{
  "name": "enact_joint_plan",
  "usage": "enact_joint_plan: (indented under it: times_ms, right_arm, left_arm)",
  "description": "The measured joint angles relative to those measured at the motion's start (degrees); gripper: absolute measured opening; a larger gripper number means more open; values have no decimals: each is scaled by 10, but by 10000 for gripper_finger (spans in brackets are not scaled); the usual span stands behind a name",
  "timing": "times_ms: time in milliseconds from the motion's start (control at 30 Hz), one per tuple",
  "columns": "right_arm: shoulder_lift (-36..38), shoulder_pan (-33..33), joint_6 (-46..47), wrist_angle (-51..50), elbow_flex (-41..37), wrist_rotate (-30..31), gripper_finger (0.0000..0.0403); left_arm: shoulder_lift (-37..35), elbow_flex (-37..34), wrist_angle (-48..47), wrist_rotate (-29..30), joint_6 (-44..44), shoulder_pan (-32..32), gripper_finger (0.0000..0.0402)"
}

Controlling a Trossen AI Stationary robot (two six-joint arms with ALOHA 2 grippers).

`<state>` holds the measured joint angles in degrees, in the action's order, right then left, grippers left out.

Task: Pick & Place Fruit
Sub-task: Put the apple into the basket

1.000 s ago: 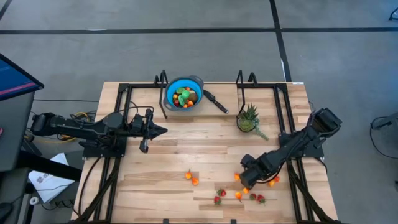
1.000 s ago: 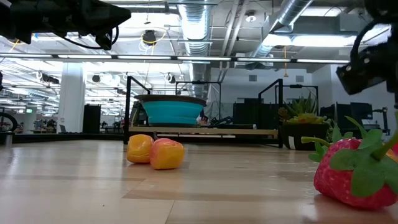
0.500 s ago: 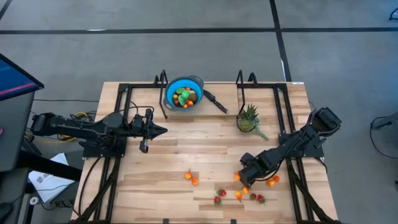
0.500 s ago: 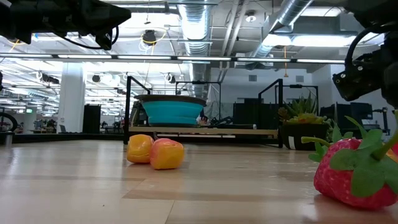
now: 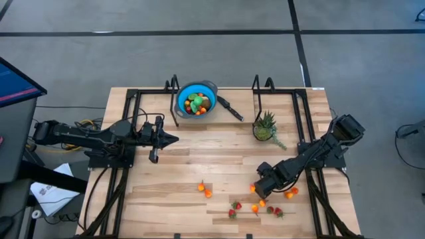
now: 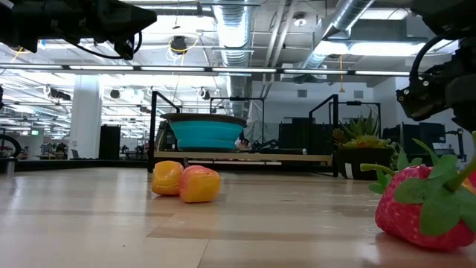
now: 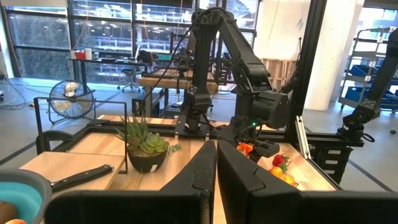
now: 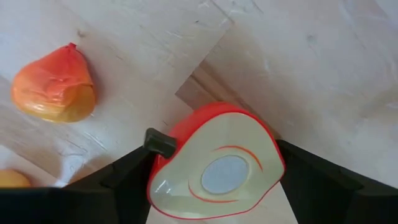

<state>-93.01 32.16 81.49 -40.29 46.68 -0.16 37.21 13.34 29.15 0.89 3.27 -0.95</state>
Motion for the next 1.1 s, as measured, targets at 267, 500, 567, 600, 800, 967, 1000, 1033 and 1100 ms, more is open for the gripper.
enact_joint_plan:
  times_ms: [267,500,567,600,800,967,1000,1033,1100]
  right_arm:
    - [1,0,0,0,0,0,284]
    - [-1,-2,-26,-12,24,11,283]
    - [-1,-5,-35,-17,32,11,283]
    - [-1,-7,-40,-17,38,9,283]
    - [-1,-32,-84,-23,71,9,282]
    - [0,-71,-163,-25,114,32,282]
    - [0,-82,-183,-25,124,37,282]
    - [0,-93,-202,-25,135,44,282]
    - [0,-118,-244,-25,160,59,282]
  left_arm:
    - [0,0,0,0,0,0,8]
    - [0,0,0,0,0,0,8]
    - [0,0,0,0,0,0,8]
    - [0,0,0,0,0,0,8]
    - [0,0,1,0,0,0,8]
    - [0,0,1,0,0,0,8]
    - [0,0,1,0,0,0,8]
    - [0,0,1,0,0,0,8]
    - [0,0,1,0,0,0,8]
